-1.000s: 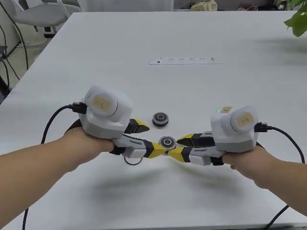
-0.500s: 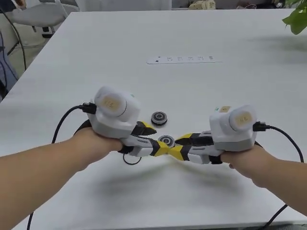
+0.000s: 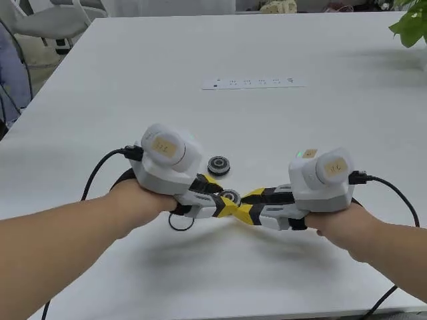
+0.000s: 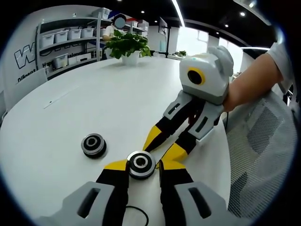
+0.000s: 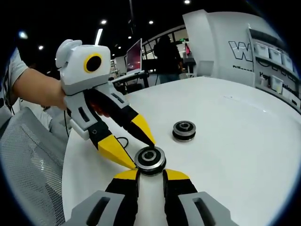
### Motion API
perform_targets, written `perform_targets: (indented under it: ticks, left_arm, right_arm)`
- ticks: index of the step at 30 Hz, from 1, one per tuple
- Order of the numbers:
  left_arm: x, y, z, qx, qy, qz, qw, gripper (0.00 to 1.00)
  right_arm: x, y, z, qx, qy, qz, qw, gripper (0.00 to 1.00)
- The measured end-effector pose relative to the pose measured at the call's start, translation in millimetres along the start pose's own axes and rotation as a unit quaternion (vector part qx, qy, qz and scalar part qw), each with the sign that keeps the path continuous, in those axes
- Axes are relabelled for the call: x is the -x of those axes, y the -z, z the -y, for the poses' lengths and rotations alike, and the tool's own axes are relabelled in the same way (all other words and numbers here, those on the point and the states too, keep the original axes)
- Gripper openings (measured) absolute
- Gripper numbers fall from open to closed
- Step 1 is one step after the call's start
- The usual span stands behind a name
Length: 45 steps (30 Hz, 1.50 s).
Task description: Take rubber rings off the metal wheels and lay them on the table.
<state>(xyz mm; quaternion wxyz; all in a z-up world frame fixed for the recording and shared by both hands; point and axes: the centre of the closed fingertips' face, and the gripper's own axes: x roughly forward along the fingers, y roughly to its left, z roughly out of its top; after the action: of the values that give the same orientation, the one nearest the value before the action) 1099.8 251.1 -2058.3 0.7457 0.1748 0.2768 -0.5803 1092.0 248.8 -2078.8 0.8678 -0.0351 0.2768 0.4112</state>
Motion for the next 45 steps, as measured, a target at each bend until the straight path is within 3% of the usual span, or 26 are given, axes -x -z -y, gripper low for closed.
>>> perform_targets:
  ticks: [7,14,21,35,45]
  left_arm:
    - [-2.0,-0.1,-1.1,-0.007,0.000,-0.002,1.0000,0.14]
    - [-2.5,0.8,-1.7,-0.056,-0.011,-0.009,0.9983,0.10]
    - [-2.5,0.5,-3.0,-0.045,-0.017,0.001,0.9988,0.08]
    - [-4.7,1.1,-6.1,-0.044,-0.022,0.000,0.9988,0.07]
    - [-4.5,1.0,-5.7,-0.041,-0.024,0.000,0.9989,0.07]
  right_arm:
    - [-0.1,-0.2,0.2,0.000,-0.001,0.001,1.0000,0.17]
    - [-0.1,-0.1,0.2,0.000,-0.001,0.002,1.0000,0.17]
    - [0.0,0.1,0.1,0.000,0.001,0.003,1.0000,0.17]
    - [0.4,-1.6,-0.3,0.043,0.006,0.003,0.9990,0.14]
    - [0.4,-1.8,0.1,0.045,0.005,0.003,0.9990,0.14]
